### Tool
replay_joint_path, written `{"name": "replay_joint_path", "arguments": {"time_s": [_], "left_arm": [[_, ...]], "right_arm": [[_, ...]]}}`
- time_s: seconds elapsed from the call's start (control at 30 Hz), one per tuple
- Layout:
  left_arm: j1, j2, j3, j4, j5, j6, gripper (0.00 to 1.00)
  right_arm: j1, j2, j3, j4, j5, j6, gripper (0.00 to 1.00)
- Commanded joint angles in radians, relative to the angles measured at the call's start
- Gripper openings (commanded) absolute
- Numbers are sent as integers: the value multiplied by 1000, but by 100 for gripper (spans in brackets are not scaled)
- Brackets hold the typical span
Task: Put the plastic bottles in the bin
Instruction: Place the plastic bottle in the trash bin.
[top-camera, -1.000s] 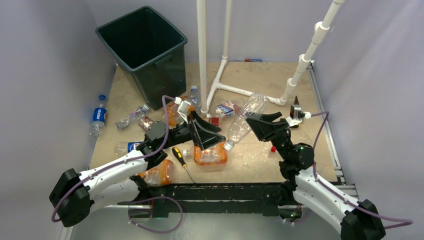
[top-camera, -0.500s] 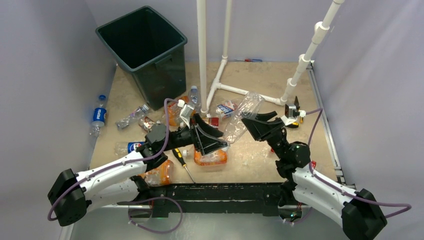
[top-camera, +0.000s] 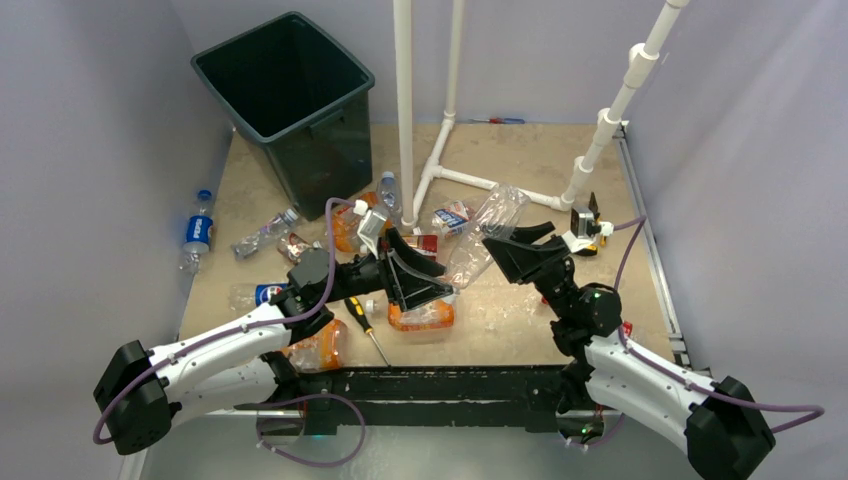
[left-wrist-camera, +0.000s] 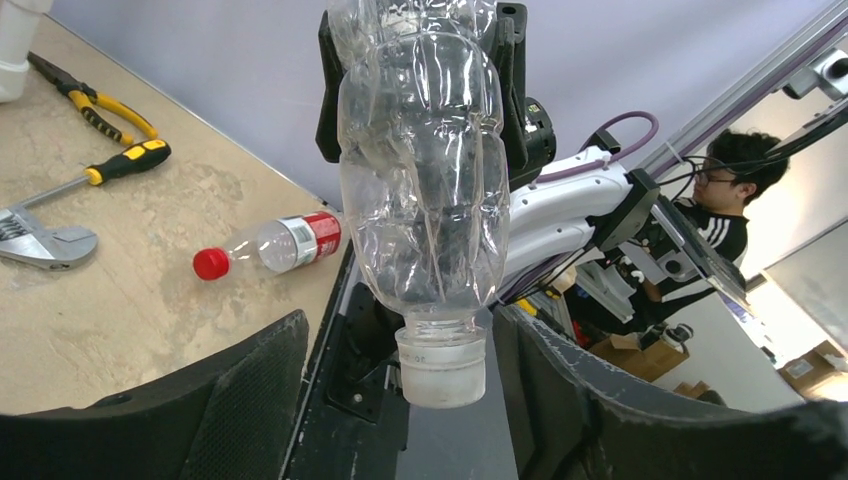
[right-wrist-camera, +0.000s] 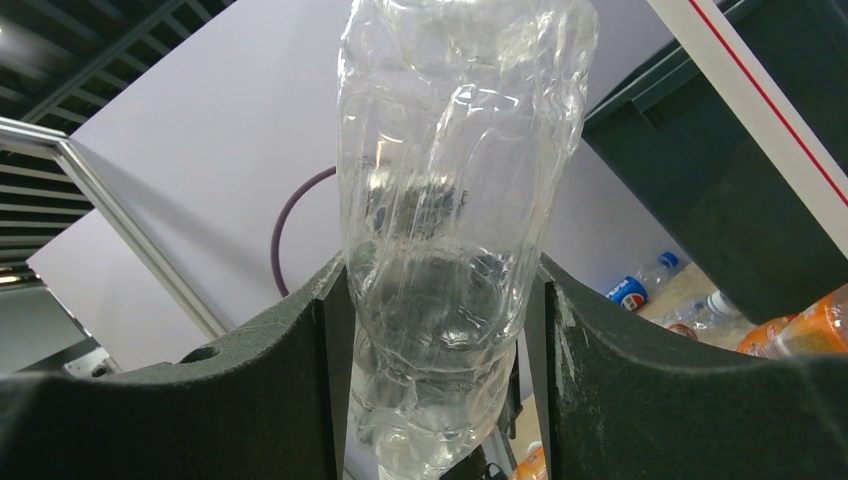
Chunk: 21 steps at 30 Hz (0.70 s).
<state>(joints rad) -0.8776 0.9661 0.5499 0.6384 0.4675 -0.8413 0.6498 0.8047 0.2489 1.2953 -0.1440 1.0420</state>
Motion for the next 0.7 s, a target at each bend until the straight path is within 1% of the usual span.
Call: {"name": "replay_joint_path", "arguments": {"time_s": [0.0, 0.07, 0.17, 0.27, 0.37, 0.47, 0.57, 0.6, 0.67], "left_arm": [[-3, 4, 26, 21, 48, 17, 73], [-3, 19, 27, 25, 78, 9, 76], [-9, 48, 15, 70, 120, -23, 75], [-23, 60, 8, 98, 127, -35, 71], [-28, 58, 11, 107, 119, -32, 63], [-29, 56, 20, 110, 114, -28, 51], [-29, 57, 28, 112, 116, -25, 37], [-29, 58, 29, 112, 118, -22, 30], [-29, 54, 31, 104, 122, -14, 13]], "right_arm": [[7, -28, 40, 31, 17, -40, 33], [7, -38, 37, 23, 28, -45, 33], [7, -35, 39, 29, 29, -43, 33], [8, -21, 42, 43, 27, -41, 33], [11, -4, 45, 57, 25, -39, 33], [16, 10, 46, 64, 24, -40, 32], [17, 13, 44, 62, 26, -43, 32], [17, 13, 44, 58, 27, -45, 32], [18, 7, 46, 47, 26, -50, 32]]}}
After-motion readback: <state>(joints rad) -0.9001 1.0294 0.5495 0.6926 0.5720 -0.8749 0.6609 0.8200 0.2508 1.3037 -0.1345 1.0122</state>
